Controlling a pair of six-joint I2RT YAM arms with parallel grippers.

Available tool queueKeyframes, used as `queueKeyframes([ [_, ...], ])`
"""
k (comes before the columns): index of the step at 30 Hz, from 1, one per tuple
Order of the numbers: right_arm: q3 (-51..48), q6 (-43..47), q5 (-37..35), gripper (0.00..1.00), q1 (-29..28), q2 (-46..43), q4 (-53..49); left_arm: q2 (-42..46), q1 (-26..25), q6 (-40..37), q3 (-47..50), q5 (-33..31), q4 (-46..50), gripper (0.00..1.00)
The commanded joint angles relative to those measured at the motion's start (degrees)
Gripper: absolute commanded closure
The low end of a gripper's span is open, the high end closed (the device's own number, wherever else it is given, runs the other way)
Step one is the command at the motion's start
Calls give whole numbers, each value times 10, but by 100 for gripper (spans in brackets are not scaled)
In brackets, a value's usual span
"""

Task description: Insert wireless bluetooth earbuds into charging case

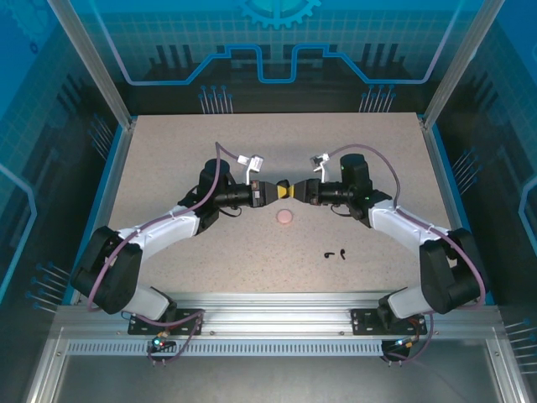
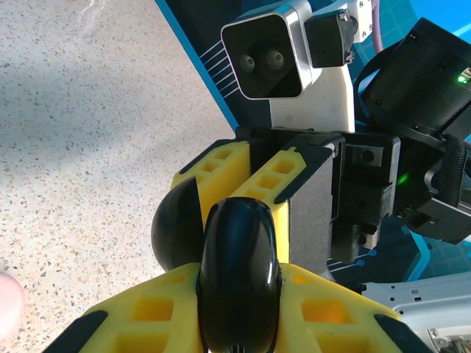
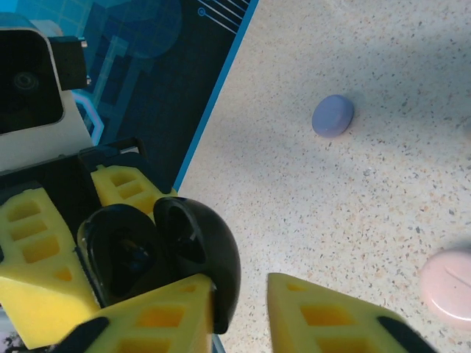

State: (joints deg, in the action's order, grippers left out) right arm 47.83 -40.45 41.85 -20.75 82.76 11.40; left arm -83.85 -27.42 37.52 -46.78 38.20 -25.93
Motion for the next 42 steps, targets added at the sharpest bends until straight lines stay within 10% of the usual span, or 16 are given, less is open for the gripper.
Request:
queueKeyframes([
  [1, 20, 9, -5, 84, -5, 7, 1, -3, -8, 4, -13, 25, -17, 99],
  [9, 34, 25, -9, 100, -5, 0, -26, -9, -12, 6, -14, 14, -16, 95],
  [19, 124, 134, -91, 100, 6, -5, -215, 12, 13, -55, -69, -24, 104, 1],
  [35, 312, 470, -118, 100, 18, 82, -449, -150, 84, -395, -446, 134, 667, 2],
  [42, 353, 512, -90, 100, 20, 111, -503, -263, 84, -452, -570, 169, 787, 20],
])
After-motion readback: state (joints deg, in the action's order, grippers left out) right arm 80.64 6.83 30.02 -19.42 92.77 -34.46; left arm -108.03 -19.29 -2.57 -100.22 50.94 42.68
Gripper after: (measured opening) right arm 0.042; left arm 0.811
